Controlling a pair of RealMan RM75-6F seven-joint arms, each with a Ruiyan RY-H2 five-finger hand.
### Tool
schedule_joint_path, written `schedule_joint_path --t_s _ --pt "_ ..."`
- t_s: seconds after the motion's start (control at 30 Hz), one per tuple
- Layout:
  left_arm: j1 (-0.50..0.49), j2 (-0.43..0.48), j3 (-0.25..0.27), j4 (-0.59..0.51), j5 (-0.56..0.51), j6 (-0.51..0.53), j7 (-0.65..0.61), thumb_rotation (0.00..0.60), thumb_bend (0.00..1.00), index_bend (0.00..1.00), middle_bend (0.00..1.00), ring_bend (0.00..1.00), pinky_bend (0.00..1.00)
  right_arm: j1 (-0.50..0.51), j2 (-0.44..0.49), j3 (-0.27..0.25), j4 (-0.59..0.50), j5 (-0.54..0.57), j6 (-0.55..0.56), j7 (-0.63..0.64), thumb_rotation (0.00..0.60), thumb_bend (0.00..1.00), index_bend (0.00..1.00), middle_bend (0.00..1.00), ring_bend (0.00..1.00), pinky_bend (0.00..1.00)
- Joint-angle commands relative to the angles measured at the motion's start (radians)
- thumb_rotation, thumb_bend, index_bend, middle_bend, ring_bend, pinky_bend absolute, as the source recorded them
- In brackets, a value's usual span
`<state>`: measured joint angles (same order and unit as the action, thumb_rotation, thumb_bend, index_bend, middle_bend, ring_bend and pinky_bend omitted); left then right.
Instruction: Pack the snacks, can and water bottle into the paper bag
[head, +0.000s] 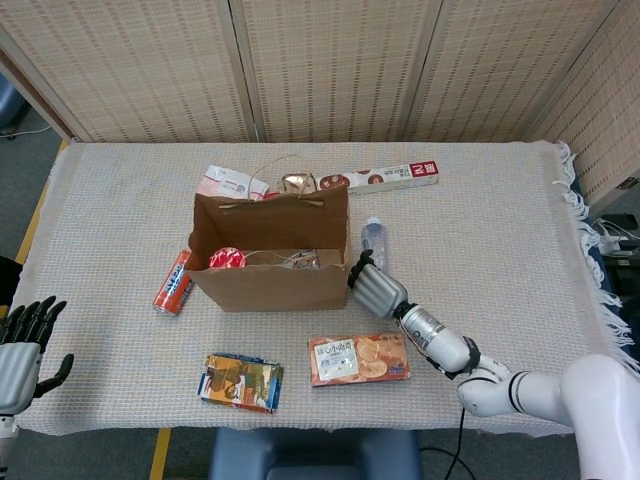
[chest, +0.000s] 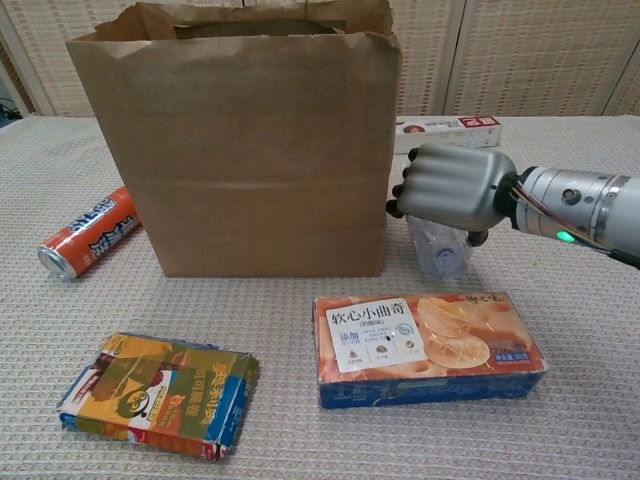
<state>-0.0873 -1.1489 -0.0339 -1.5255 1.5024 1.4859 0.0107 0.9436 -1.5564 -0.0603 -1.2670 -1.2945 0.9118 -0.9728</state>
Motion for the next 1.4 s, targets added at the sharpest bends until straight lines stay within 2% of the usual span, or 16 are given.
schedule_joint_path --t_s 0.03,0.13,0.2,0.27,0.33,0.43,0.53,0.7,0.73,0.77,0.87,1.07,1.23,1.4 --pt "0.0 0.0 0.0 0.0 0.0 0.001 0.001 0.6 0.39 0.06 0.0 0.0 0.0 -0.008 -0.014 0.013 0.019 0.031 -0.013 -0.033 0.6 0.0 0.14 0.32 0.2 0.2" --pt "0.001 -0.001 0.0 0.0 0.0 0.002 0.001 0.6 0.39 0.06 0.0 0.0 0.0 -0.01 -0.048 0.029 0.037 0.095 -0.036 -0.104 0.6 0.0 0.07 0.27 0.16 0.16" --pt "0.001 -0.001 0.0 0.0 -0.001 0.002 0.0 0.6 0.39 0.06 0.0 0.0 0.0 -0.01 -0.07 0.031 0.045 0.117 -0.037 -0.147 0.6 0.0 0.1 0.26 0.17 0.17" --pt "0.001 0.0 0.0 0.0 -0.001 0.001 -0.001 0.6 0.39 0.06 0.0 0.0 0.0 -0.011 -0.08 0.026 0.049 0.102 -0.032 -0.153 0.6 0.0 0.21 0.29 0.24 0.21" --pt "0.001 0.0 0.0 0.001 -0.001 0.001 -0.003 0.6 0.39 0.06 0.0 0.0 0.0 -0.012 -0.078 0.022 0.046 0.084 -0.029 -0.144 0.6 0.02 0.37 0.37 0.37 0.29" --pt "0.001 0.0 0.0 0.001 0.0 0.001 -0.004 0.6 0.39 0.06 0.0 0.0 0.0 -0.018 -0.061 0.021 0.03 0.064 -0.018 -0.126 0.6 0.09 0.51 0.47 0.47 0.36" --pt "0.001 0.001 0.0 0.001 0.0 0.001 -0.004 0.6 0.39 0.06 0.0 0.0 0.0 -0.024 -0.037 0.017 0.012 0.035 -0.001 -0.106 0.6 0.17 0.58 0.52 0.51 0.39" --pt "0.002 0.0 0.0 0.002 0.0 0.002 -0.003 0.6 0.39 0.06 0.0 0.0 0.0 -0.034 -0.008 0.015 -0.012 -0.001 0.027 -0.08 0.6 0.2 0.6 0.54 0.53 0.42" --pt "0.002 0.0 0.0 0.002 0.0 0.002 -0.001 0.6 0.39 0.06 0.0 0.0 0.0 -0.04 0.01 0.016 -0.028 -0.022 0.048 -0.064 0.6 0.2 0.6 0.54 0.53 0.42" --pt "0.002 -0.001 0.0 0.001 0.0 0.003 0.001 0.6 0.39 0.06 0.0 0.0 0.0 -0.059 0.064 0.024 -0.085 -0.059 0.115 -0.031 0.6 0.2 0.6 0.54 0.53 0.42" --pt "0.002 -0.002 0.0 0.0 -0.001 0.003 0.004 0.6 0.39 0.06 0.0 0.0 0.0 -0.078 0.141 0.029 -0.161 -0.118 0.183 0.01 0.6 0.2 0.6 0.54 0.53 0.42" --pt "0.003 -0.003 0.0 0.0 0.0 0.005 0.009 0.6 0.39 0.06 0.0 0.0 0.0 -0.122 0.315 0.094 -0.316 -0.179 0.325 0.041 0.6 0.2 0.6 0.54 0.53 0.42" --pt "0.004 -0.004 0.0 -0.001 0.0 0.007 0.014 0.6 0.39 0.06 0.0 0.0 0.0 -0.127 0.449 0.165 -0.445 -0.193 0.376 -0.016 0.6 0.2 0.6 0.54 0.53 0.42" --pt "0.005 -0.005 0.0 -0.001 0.001 0.009 0.019 0.6 0.39 0.06 0.0 0.0 0.0 -0.094 0.527 0.256 -0.571 -0.145 0.351 -0.101 0.6 0.2 0.6 0.54 0.53 0.42"
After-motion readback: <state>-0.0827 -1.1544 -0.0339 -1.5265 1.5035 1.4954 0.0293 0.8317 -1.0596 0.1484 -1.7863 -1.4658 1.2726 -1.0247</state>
